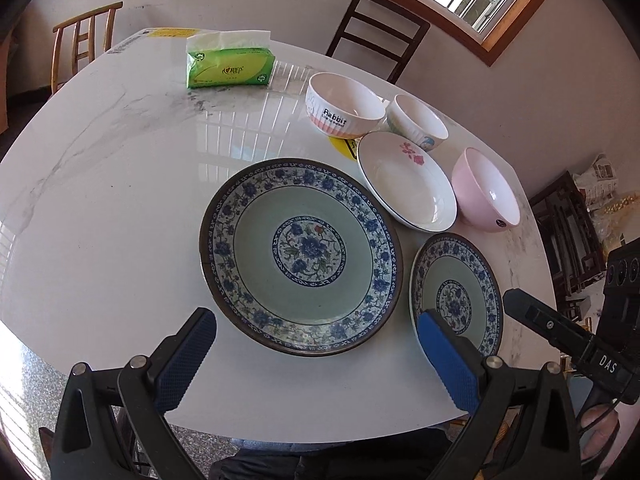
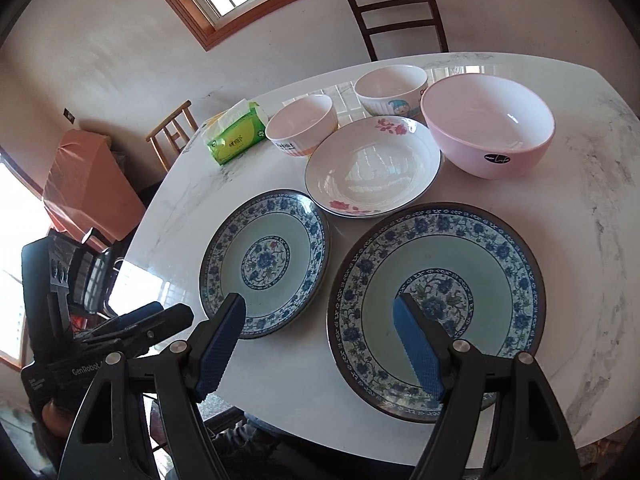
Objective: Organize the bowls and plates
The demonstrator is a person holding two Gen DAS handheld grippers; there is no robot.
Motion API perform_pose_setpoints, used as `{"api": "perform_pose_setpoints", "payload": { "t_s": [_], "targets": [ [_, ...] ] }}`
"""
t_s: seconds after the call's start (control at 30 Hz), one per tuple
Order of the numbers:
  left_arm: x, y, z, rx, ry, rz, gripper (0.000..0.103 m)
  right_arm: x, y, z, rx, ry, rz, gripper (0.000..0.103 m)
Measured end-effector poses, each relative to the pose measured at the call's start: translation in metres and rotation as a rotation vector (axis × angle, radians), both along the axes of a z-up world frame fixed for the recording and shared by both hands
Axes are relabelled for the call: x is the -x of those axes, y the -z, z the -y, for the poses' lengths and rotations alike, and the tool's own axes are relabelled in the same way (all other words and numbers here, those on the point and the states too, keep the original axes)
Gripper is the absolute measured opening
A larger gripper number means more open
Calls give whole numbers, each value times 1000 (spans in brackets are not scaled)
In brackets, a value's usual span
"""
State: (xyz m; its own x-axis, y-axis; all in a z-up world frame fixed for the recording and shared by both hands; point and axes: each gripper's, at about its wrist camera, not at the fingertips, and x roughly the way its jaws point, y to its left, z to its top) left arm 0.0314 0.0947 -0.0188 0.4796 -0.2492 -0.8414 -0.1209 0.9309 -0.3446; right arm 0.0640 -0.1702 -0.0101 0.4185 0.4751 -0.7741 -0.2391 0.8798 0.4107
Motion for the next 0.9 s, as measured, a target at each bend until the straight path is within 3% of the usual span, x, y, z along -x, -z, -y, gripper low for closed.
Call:
{"api": "perform_pose_setpoints", "payload": {
  "t_s": [0.07,0.27,0.53,0.7,0.9],
  "targets": [
    [-4,1,-9,2,-11,8,103,-5,2,-3,-29,-19,-14,74],
    [-22,15,-41,130,-60,-62,103,-34,16,-15,-55,-47,-77,74],
    [-40,29,-79,167,-130,-103,103,-70,32,-33,-75,-89,-145,60],
    [-45,36,-87,202,-133,-111,88,-88,41,-44,-41,-105,-168,48],
    [-49,41,-89,218,-109,-94,66,-103,54,-51,-19,-108,-201,44]
  ]
}}
